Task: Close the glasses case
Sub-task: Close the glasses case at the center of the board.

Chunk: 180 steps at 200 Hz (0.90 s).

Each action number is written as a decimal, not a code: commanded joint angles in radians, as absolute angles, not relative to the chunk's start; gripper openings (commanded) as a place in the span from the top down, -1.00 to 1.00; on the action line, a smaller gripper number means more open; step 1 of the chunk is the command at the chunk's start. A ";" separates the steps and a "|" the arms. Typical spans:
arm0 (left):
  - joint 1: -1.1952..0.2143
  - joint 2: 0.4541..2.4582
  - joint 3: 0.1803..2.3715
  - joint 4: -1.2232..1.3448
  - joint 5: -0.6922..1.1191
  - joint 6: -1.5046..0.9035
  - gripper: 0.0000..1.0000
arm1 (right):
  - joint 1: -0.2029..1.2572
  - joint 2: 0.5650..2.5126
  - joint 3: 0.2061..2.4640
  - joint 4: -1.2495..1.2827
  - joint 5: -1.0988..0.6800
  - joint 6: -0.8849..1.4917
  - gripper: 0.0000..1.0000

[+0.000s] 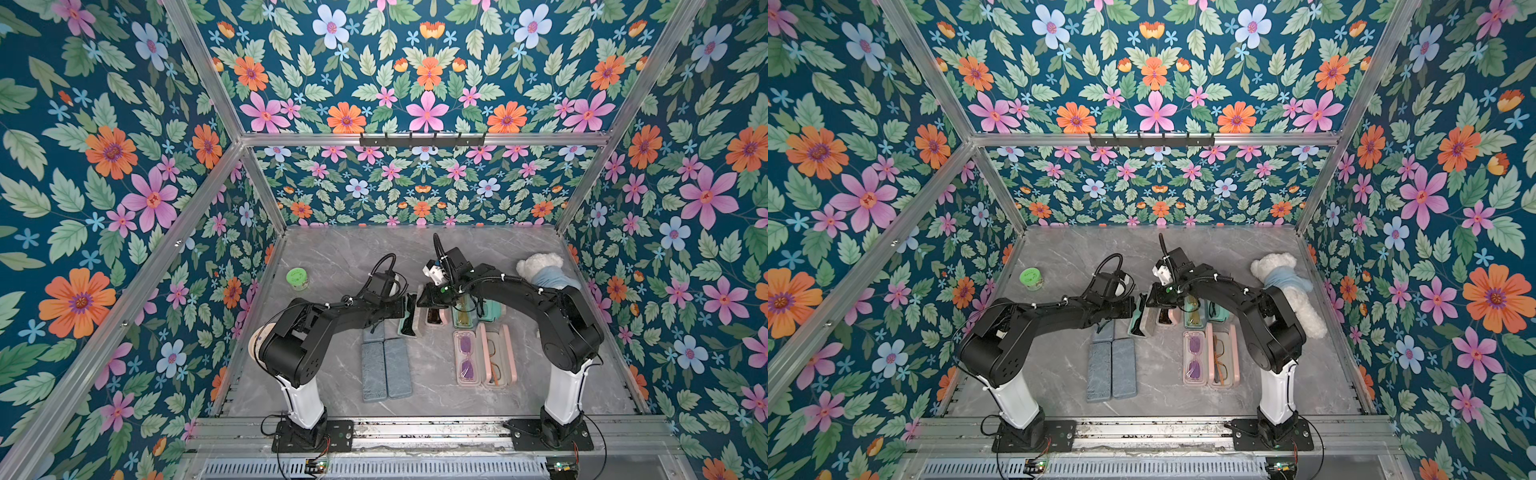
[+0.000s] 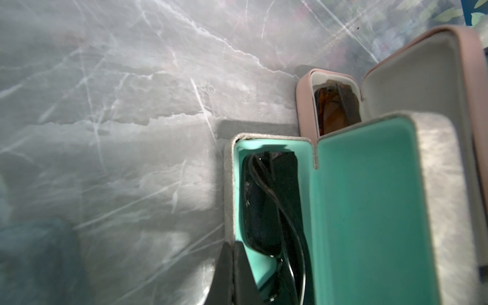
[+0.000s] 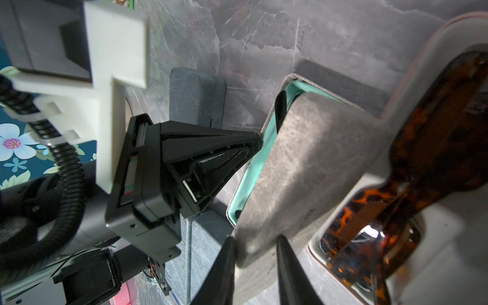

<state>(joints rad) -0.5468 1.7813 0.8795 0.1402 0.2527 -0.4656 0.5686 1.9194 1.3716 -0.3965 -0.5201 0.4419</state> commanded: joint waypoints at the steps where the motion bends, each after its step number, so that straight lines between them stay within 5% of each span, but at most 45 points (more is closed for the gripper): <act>1: -0.548 1.776 0.877 0.127 0.276 -0.465 0.90 | 0.575 1.932 1.373 -0.425 -0.492 0.429 0.43; 180: -0.549 1.776 0.877 0.129 0.272 -0.465 0.93 | 0.585 1.935 1.377 -0.432 -0.488 0.423 0.44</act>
